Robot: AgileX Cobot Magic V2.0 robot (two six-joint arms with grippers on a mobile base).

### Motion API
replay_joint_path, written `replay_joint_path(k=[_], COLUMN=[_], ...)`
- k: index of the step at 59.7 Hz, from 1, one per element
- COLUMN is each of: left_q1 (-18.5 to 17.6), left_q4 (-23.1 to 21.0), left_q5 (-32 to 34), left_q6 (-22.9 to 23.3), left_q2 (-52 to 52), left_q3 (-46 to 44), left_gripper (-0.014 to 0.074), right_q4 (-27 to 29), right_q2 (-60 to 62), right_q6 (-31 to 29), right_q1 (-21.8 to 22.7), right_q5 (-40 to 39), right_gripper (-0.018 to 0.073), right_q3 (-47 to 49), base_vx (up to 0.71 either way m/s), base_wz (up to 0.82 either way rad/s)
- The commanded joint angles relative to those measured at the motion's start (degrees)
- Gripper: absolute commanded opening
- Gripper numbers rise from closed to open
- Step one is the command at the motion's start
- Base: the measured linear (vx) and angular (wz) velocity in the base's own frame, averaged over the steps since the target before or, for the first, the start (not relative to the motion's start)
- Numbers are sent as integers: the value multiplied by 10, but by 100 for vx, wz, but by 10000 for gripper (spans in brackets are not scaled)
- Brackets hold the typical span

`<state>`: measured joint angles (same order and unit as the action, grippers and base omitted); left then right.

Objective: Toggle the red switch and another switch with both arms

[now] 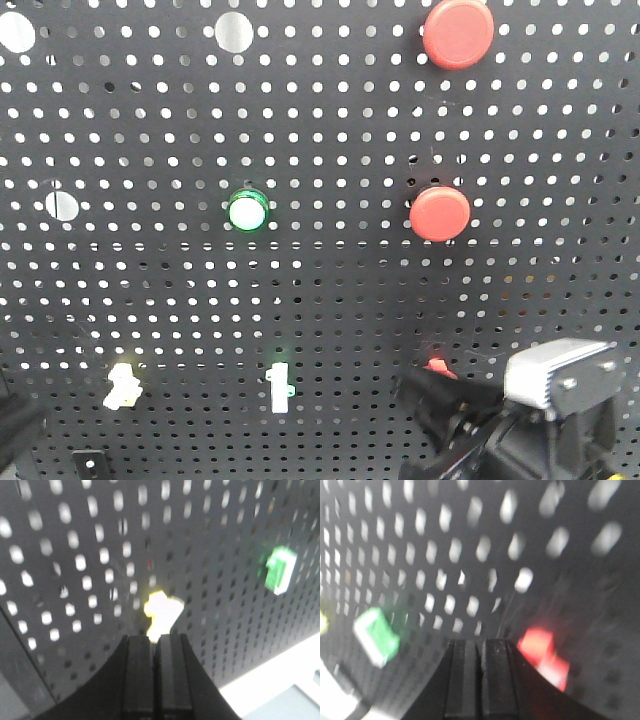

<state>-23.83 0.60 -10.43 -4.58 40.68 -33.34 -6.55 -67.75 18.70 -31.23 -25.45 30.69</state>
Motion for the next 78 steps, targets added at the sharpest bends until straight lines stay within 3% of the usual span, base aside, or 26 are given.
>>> replay_joint_path(k=[1,18,41,78], left_q1=[-3,-3,-3,-3], left_q4=[-6,-6,-6,-6], left_q5=[56,56,55,49], left_q6=[7,7,7,7], left_q2=[-3,-3,-3,-3], left_q3=[-17,-17,-17,-17], left_gripper=[3,3,3,3], right_q4=[-2,-18,-19,-17], right_q2=[7,32,132,137], right_q6=[12,61,28,29], right_q1=[5,5,5,5], right_q5=[39,110,7,6], right_gripper=[-6,-6,-6,-6], right_q3=[15,15,14,14], base_vx=[0,0,0,0], base_wz=[0,0,0,0])
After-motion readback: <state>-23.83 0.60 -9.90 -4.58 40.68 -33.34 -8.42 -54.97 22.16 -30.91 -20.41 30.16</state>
